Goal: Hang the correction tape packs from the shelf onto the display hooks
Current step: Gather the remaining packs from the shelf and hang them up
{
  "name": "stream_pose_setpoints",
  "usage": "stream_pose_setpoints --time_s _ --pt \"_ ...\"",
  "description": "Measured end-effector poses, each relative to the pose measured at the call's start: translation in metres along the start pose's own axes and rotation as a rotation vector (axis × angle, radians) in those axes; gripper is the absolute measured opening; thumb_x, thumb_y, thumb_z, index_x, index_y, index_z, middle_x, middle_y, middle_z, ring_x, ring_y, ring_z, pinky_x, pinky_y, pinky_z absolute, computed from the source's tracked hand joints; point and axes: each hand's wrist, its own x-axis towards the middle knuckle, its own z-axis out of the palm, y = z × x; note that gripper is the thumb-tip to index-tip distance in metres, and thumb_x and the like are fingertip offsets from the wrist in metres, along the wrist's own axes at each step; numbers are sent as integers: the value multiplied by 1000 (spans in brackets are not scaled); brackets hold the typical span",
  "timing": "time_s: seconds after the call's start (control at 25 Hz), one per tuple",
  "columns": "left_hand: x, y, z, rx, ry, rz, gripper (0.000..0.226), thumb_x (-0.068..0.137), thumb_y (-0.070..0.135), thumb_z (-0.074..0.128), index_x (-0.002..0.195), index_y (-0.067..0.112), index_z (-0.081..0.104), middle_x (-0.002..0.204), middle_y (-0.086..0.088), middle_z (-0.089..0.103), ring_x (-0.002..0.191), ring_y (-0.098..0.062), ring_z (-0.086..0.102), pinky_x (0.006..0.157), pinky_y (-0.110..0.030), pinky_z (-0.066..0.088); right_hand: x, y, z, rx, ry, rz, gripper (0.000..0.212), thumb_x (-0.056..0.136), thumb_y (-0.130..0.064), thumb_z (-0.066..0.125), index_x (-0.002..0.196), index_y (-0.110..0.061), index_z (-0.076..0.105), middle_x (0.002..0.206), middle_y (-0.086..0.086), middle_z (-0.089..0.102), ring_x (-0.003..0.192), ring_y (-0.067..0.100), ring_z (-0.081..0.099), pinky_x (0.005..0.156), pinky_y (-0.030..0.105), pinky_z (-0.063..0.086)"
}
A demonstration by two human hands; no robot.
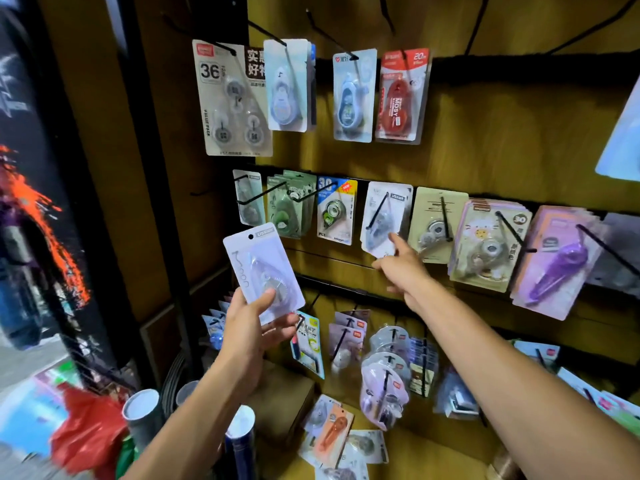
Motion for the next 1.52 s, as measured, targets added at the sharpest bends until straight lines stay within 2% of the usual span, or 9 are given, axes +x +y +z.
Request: stream_pose_setpoints --time_s 0.12,0.2,0.28,0.4,0.6,0.72,0.92,1.16,1.52 --pt "5 11 -10 8 1 -6 23 96 10 49 114 23 54 83 -6 72 59 -26 63 50 -29 51 -26 18 27 -3 41 -174 36 93 -18 60 127 -27 56 127 3 60 100 16 58 76 28 44" --pt "7 16 -17 38 -4 -5 22 94 10 49 111 23 54 77 -3 73 57 -25 62 50 -30 52 -50 18 49 99 -211 -225 10 96 -26 59 105 -22 63 96 4 71 75 15 63 61 25 48" --pt "9 20 -25 98 -14 8 21 93 10 49 111 20 54 89 -10 70 55 -25 62 50 -30 53 -68 8 74 106 -452 -262 11 98 -28 57 91 -22 63 74 0 67 58 12 58 48 21 44" --pt "8 28 -37 150 -37 32 16 93 11 50 107 17 55 94 -15 67 55 -23 62 53 -31 53 -79 -9 108 50 -540 -297 22 98 -20 55 77 -14 59 60 3 62 46 13 52 44 23 41" --pt "23 34 -79 192 80 99 19 98 30 46 107 21 60 108 -14 69 87 -28 67 74 -40 55 -76 -30 143 -81 -400 -467 34 97 -25 53 78 3 57 62 16 59 44 4 51 53 29 43" --pt "44 33 -116 761 202 323 34 93 44 56 123 28 56 120 -6 64 108 -24 61 97 -46 47 -64 -50 164 -121 -282 -568 37 97 -27 52 69 -3 56 62 12 64 49 12 49 54 29 38" --pt "71 36 -164 1480 184 359 84 74 60 57 148 27 33 144 -8 48 123 -36 50 99 -48 45 -40 -80 204 -184 -198 -597 36 97 -26 50 73 0 56 72 23 63 61 37 53 55 30 30" --pt "76 23 -181 1479 209 360 102 64 82 39 150 29 29 149 -4 43 129 -34 45 98 -48 45 -38 -74 214 -219 -37 -667 39 97 -22 48 60 -12 43 52 0 35 49 15 31 49 31 21" --pt "76 25 -169 1502 212 470 90 72 72 40 150 30 27 148 -1 43 128 -30 46 96 -45 44 -50 -73 211 -48 -19 -712 41 96 -15 48 58 -17 30 51 -4 26 48 13 22 51 31 19"
